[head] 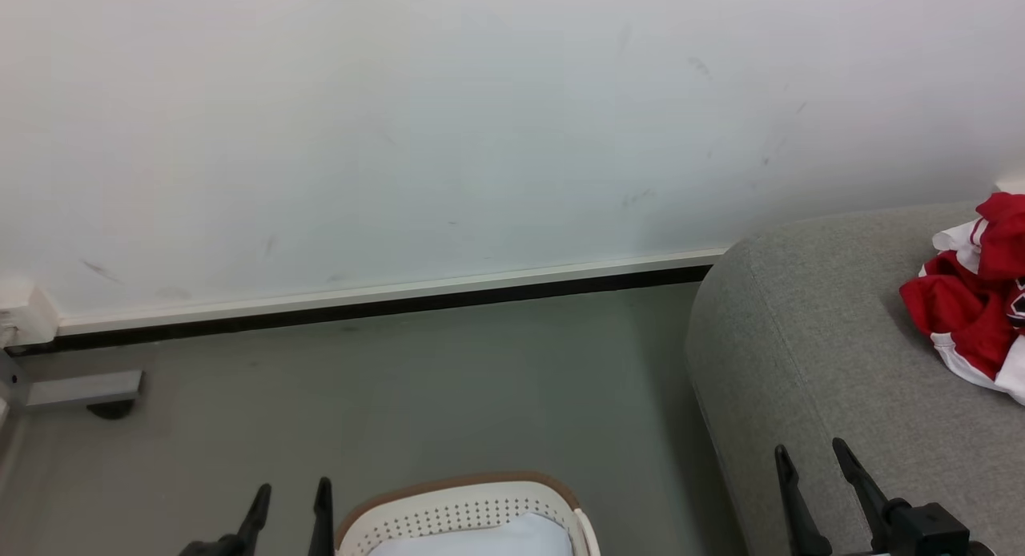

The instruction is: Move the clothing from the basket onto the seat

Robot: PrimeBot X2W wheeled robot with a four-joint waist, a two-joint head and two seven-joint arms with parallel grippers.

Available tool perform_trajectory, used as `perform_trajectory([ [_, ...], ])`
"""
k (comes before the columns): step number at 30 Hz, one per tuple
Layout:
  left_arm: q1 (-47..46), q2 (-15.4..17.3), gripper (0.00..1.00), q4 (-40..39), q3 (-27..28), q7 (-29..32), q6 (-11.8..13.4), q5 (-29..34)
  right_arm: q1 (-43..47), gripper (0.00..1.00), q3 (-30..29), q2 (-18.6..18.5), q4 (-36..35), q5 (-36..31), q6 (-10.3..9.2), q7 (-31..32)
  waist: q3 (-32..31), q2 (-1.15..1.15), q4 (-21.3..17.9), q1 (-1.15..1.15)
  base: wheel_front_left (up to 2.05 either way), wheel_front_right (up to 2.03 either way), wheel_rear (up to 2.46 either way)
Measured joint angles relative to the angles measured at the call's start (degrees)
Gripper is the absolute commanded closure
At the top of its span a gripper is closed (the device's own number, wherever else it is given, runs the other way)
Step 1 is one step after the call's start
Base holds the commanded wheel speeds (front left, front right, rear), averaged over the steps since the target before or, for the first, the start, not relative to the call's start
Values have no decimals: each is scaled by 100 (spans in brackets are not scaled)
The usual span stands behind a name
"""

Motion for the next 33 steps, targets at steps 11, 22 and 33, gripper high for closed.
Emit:
perform_trajectory([
  [11, 75, -113, 100, 252, 37, 77, -120, -100, 166, 100, 30, 15, 202, 132, 1, 73, 18, 0, 8, 0, 0, 0, 0],
  [22, 23, -124, 100, 207, 205, 380, -224, -1232, 159, 100, -145, 18, 81, 1321, 1, 378, 35, 0, 27, 0, 0, 0, 0],
  [33, -79, -148, 100, 140, 350, 653, -324, -2231, 131, 100, -294, 18, -43, 2357, 1, 645, 52, 0, 45, 0, 0, 0, 0],
])
